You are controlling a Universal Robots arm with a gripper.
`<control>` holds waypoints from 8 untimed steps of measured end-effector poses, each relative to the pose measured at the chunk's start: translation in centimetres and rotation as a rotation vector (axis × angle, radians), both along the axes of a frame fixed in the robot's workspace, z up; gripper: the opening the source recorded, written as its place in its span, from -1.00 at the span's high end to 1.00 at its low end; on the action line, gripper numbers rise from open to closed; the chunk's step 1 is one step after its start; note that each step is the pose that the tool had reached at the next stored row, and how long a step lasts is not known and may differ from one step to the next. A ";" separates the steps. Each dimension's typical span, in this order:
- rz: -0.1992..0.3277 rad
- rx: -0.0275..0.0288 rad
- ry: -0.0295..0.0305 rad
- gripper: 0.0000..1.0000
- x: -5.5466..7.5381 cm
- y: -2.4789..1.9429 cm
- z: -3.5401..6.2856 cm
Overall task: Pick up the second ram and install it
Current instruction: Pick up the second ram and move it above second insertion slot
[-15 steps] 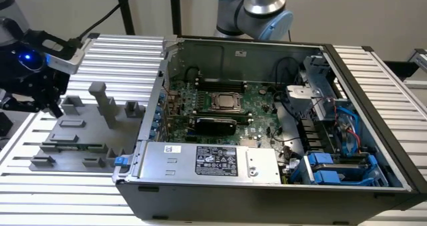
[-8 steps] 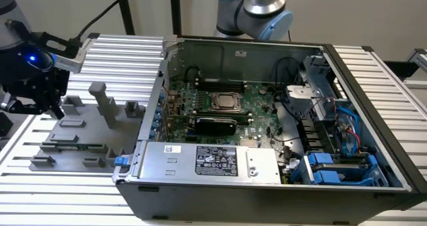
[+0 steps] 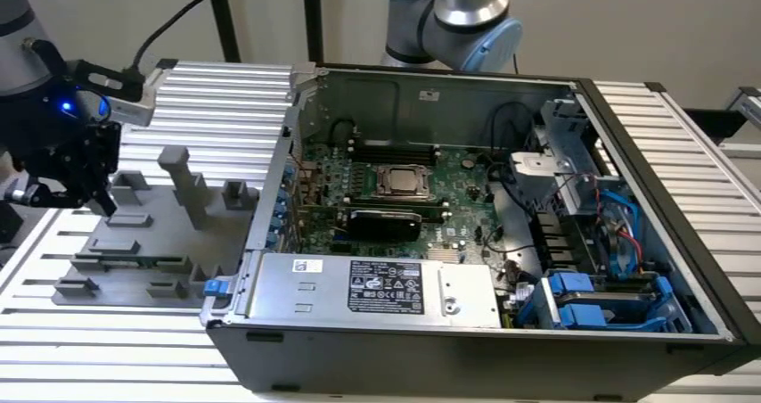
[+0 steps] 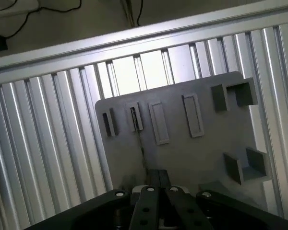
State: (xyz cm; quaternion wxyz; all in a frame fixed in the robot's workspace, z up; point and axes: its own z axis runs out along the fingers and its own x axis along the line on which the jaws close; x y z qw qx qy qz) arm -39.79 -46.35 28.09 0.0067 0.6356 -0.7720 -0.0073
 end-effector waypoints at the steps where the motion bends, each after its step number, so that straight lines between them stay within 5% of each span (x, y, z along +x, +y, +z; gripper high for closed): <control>1: 0.017 -0.0001 0.0000 1.00 0.0 0.00 -0.08; 8: 0.131 -0.0004 0.0000 1.00 0.0 0.00 -0.83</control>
